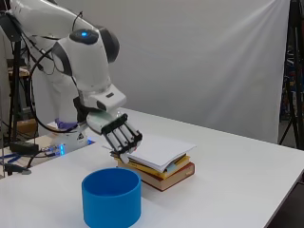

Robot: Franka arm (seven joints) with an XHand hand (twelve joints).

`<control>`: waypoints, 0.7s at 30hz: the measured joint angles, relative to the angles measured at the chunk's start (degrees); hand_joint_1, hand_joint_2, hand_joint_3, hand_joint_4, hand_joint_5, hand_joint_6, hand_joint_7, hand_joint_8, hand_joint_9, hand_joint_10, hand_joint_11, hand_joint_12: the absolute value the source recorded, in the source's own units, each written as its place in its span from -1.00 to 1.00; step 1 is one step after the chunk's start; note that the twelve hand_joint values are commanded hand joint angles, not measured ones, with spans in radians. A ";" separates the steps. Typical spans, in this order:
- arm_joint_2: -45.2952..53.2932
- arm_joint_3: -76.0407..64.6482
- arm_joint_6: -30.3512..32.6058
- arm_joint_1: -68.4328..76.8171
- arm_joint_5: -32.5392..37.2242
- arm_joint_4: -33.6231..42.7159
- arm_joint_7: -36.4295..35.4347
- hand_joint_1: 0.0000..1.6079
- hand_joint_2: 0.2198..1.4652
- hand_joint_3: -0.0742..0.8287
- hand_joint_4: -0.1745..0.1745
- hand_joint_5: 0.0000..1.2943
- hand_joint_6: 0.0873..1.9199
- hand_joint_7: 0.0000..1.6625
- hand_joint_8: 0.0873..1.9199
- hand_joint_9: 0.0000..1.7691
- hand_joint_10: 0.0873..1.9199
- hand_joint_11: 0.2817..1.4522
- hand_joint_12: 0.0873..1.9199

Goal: Teleoperate dual arm-hand system to pick and place objects

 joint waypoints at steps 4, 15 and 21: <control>-2.09 -6.75 1.15 2.73 -1.98 -1.45 1.29 -0.06 0.83 -0.84 0.96 -0.20 0.70 -0.42 0.34 -0.27 0.20 -0.14 -1.00; -2.55 -8.22 2.02 2.44 -5.45 -3.95 5.42 -0.96 0.13 -0.84 0.02 -0.98 -1.00 -0.96 -1.00 -0.83 -1.00 -0.79 -1.00; 12.10 8.60 1.85 -11.35 7.20 -4.25 -0.33 -1.00 0.30 -0.83 0.29 -0.86 -1.00 -0.74 -1.00 -0.63 -1.00 -0.76 -1.00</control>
